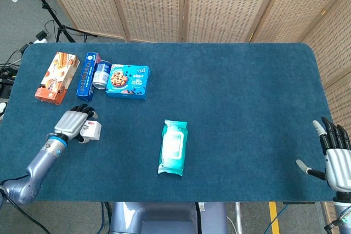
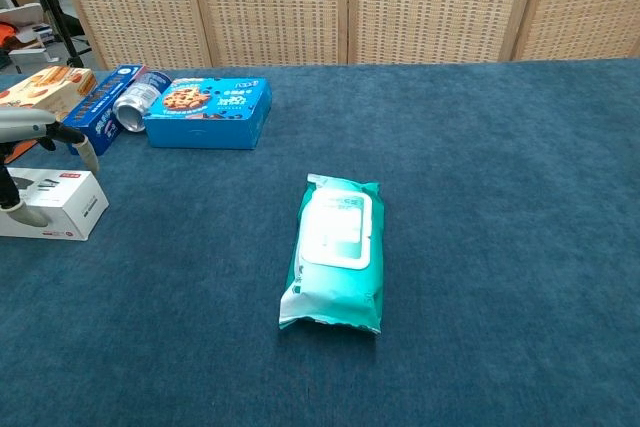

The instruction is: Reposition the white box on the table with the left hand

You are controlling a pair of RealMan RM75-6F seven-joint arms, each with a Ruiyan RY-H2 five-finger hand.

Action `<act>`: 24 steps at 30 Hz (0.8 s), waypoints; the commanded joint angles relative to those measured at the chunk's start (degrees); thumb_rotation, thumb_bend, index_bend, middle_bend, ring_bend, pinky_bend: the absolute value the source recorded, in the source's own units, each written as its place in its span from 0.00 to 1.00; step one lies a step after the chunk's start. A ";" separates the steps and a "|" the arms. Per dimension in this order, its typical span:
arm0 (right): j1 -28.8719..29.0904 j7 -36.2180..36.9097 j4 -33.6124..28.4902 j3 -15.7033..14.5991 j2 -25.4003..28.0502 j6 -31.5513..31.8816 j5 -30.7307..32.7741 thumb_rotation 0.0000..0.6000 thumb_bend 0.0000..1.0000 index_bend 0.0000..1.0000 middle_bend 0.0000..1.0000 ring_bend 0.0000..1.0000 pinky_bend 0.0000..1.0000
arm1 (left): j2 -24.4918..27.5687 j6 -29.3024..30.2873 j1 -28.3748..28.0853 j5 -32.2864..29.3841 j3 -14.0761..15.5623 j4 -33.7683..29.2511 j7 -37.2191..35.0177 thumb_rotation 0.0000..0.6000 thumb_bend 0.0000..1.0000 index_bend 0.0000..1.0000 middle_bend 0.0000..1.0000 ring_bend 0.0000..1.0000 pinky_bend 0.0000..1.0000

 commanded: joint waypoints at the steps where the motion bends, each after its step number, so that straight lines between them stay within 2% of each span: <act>1: 0.04 0.04 0.00 -0.03 0.01 -0.06 -0.03 1.00 0.00 0.00 0.00 0.00 0.00 | -0.61 0.80 -0.18 -1.08 -0.05 0.10 0.94 1.00 0.06 0.36 0.26 0.14 0.22; 6: 0.08 0.51 -0.10 -0.12 0.16 -0.31 -0.03 1.00 0.00 0.00 0.00 0.00 0.00 | -0.62 2.01 0.09 -0.97 -0.23 -0.40 0.48 1.00 0.16 0.40 0.33 0.21 0.28; 15: 0.11 0.95 -0.16 -0.33 0.37 -0.41 -0.37 1.00 0.00 0.00 0.00 0.00 0.00 | 1.17 2.97 1.03 0.69 -0.29 -1.31 -2.18 1.00 0.20 0.44 0.37 0.26 0.34; 22: 0.03 1.37 -0.25 -0.37 0.53 -0.28 -0.46 1.00 0.00 0.00 0.00 0.00 0.00 | 4.42 5.86 3.30 6.37 -2.23 -5.06 -11.90 1.00 0.21 0.44 0.38 0.27 0.35; 23: 0.01 1.49 -0.28 -0.35 0.56 -0.21 -0.48 1.00 0.00 0.00 0.00 0.00 0.00 | 5.36 9.23 5.15 9.97 -3.63 -7.79 -18.90 1.00 0.21 0.44 0.38 0.27 0.35; 24: 0.00 1.55 -0.31 -0.36 0.59 -0.18 -0.52 1.00 0.00 0.00 0.00 0.00 0.00 | 6.02 11.02 6.34 13.54 -3.47 -8.25 -23.35 1.00 0.21 0.45 0.38 0.27 0.35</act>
